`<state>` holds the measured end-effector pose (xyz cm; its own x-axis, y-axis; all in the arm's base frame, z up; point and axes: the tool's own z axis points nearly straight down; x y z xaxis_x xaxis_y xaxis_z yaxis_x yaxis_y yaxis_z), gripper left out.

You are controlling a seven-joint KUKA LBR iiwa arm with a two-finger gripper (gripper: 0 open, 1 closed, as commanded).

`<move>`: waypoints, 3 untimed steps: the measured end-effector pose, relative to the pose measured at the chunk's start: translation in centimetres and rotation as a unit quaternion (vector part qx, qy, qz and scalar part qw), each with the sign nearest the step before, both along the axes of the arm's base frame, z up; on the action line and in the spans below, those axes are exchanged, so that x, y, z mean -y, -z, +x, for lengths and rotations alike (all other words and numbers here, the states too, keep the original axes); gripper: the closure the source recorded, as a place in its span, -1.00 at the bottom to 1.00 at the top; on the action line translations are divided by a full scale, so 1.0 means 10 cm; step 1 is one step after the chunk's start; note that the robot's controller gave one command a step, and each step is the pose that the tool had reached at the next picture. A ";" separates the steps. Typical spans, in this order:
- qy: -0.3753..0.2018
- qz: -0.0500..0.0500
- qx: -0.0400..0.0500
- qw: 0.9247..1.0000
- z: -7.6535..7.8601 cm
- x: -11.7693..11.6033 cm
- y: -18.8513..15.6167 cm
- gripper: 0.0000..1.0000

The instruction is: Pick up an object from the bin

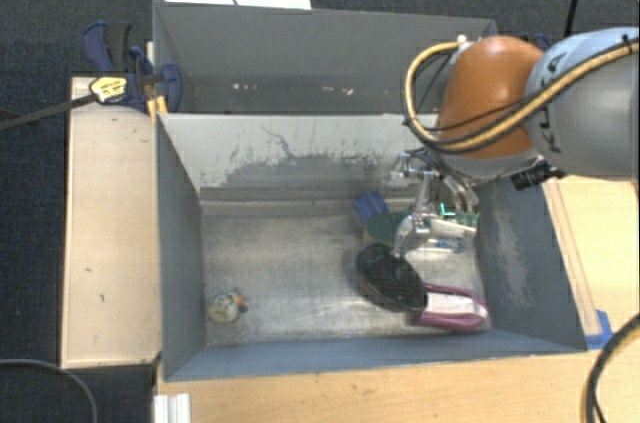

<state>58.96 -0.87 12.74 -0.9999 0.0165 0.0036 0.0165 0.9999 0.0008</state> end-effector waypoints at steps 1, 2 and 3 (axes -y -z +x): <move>0.106 0.000 0.004 0.994 -0.01 0.26 0.55 -1.00; 0.105 0.000 0.009 0.994 0.02 0.26 0.52 1.00; 0.089 -0.001 0.007 0.996 -0.21 0.53 -1.14 1.00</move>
Offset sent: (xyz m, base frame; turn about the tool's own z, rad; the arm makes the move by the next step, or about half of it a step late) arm -0.0029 -0.0260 -0.0574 0.2124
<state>56.82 -6.16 24.12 -0.9810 0.1937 -0.0105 0.1937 0.9811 0.0004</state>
